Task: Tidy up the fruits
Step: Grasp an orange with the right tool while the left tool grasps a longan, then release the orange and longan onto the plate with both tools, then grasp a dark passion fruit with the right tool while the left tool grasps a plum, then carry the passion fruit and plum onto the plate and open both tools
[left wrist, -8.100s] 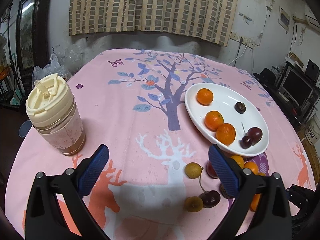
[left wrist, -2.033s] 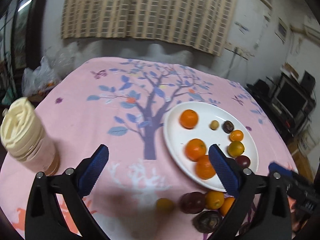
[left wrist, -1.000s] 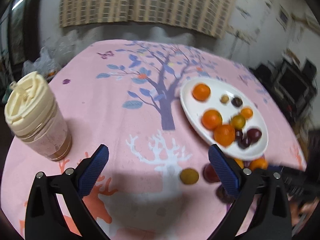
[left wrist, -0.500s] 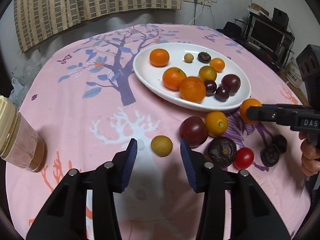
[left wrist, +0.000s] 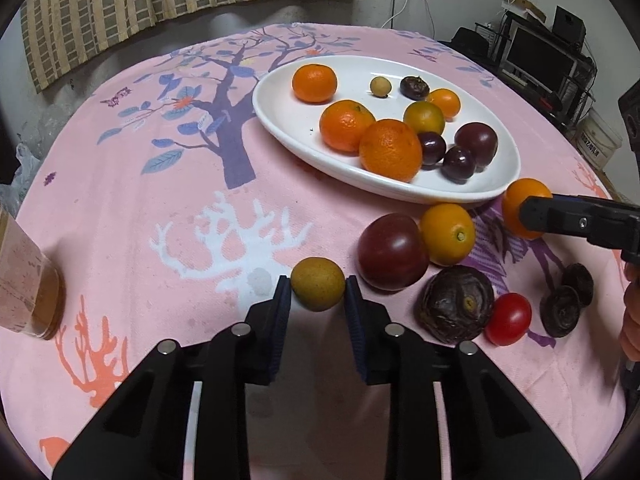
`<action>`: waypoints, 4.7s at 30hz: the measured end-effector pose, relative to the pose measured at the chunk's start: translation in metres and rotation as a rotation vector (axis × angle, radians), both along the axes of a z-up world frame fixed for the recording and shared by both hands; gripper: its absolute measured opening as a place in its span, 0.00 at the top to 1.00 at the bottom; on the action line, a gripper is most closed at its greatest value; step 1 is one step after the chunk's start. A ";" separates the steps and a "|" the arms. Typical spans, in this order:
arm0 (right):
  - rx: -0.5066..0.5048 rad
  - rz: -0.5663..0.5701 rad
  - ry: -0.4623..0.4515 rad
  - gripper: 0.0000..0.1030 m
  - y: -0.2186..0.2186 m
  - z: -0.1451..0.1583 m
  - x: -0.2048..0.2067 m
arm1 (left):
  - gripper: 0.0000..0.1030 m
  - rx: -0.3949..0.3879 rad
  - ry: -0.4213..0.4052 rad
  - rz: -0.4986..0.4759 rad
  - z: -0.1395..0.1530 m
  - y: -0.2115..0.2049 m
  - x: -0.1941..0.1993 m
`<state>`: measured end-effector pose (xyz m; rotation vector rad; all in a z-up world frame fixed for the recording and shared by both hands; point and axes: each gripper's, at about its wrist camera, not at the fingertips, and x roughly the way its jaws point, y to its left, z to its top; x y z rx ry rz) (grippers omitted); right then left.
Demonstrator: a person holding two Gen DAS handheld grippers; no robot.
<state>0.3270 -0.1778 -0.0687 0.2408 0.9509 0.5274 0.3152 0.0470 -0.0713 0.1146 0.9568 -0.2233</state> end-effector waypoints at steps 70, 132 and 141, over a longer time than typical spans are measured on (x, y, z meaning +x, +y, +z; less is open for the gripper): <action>-0.328 -0.002 -0.073 0.58 -0.038 -0.024 -0.080 | 0.05 -0.168 -0.124 0.197 0.044 0.000 -0.033; -0.076 -0.212 -0.187 0.47 -0.045 0.023 0.070 | 0.09 -0.182 -0.139 0.107 0.064 -0.052 0.099; -0.090 -0.054 -0.253 0.39 -0.017 0.047 0.006 | 0.05 -0.112 -0.264 0.173 0.104 -0.032 0.036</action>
